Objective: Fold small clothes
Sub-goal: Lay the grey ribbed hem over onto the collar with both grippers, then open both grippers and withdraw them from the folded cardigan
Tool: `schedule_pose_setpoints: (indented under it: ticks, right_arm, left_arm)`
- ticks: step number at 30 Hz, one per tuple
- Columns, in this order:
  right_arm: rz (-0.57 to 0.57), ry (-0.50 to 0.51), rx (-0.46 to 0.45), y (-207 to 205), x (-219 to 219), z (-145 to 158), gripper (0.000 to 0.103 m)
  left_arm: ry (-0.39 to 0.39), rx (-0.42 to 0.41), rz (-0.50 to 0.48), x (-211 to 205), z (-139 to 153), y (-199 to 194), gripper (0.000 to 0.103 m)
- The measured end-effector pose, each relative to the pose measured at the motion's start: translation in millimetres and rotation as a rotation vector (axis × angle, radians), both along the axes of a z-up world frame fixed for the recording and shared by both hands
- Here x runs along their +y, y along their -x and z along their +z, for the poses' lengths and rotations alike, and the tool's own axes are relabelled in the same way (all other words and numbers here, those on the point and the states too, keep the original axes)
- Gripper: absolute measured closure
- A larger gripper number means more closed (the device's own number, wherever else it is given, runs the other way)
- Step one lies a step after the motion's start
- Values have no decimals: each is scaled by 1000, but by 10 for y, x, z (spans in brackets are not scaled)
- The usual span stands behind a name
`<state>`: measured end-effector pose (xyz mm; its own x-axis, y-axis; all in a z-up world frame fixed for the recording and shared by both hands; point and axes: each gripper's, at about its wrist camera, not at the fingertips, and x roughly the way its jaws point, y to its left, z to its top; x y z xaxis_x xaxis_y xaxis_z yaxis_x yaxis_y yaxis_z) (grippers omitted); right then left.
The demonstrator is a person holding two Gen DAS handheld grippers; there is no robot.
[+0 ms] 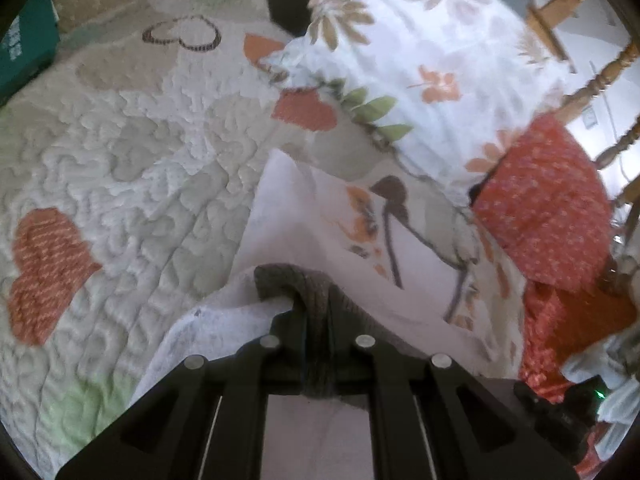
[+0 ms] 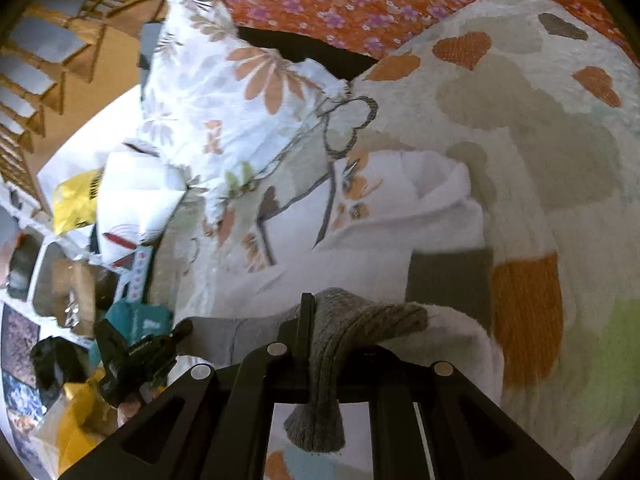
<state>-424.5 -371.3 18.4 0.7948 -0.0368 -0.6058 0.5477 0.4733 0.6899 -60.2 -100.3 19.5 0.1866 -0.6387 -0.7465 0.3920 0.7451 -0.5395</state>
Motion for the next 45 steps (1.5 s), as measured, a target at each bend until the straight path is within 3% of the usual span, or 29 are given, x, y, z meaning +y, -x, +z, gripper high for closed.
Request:
schedule_pose_setpoints:
  ticks: [4, 6, 8, 10, 14, 16, 18, 24, 29, 40, 45]
  right_arm:
    - [-6, -6, 37, -238, -258, -110, 96]
    - [-9, -11, 49, -316, -356, -164, 95]
    - [-22, -25, 63, -404, -485, -238, 94]
    - [-46, -47, 72, -463, -600, -319, 94]
    - [-95, -116, 79, -568, -820, -495, 84]
    - [-119, -118, 74, -589, -897, -502, 65]
    - [-152, -104, 63, -550, -955, -461, 51]
    - [-200, -25, 73, -370, -985, -237, 50]
    - [-61, 64, 95, -639, -555, -49, 50]
    - [481, 268, 224, -2487, 1127, -249, 50]
    - [588, 444, 365, -3274, 1635, -441, 53]
  left_arm:
    - [-15, 17, 13, -146, -56, -155, 95]
    - [-25, 2, 43, -166, -46, -214, 89]
    - [-39, -32, 86, -142, 6, -256, 57]
    - [-17, -43, 126, -64, 65, -273, 45]
    - [1, -52, 130, 27, 187, -257, 39]
    - [-14, -71, 131, 57, 230, -222, 36]
    - [-38, -83, 122, 75, 239, -196, 36]
    - [-76, -61, 136, 231, 214, -204, 36]
    - [-88, -75, 182, 443, 306, -226, 34]
    - [-152, -123, 222, 890, 409, -259, 31]
    - [-163, -150, 264, 1136, 417, -203, 31]
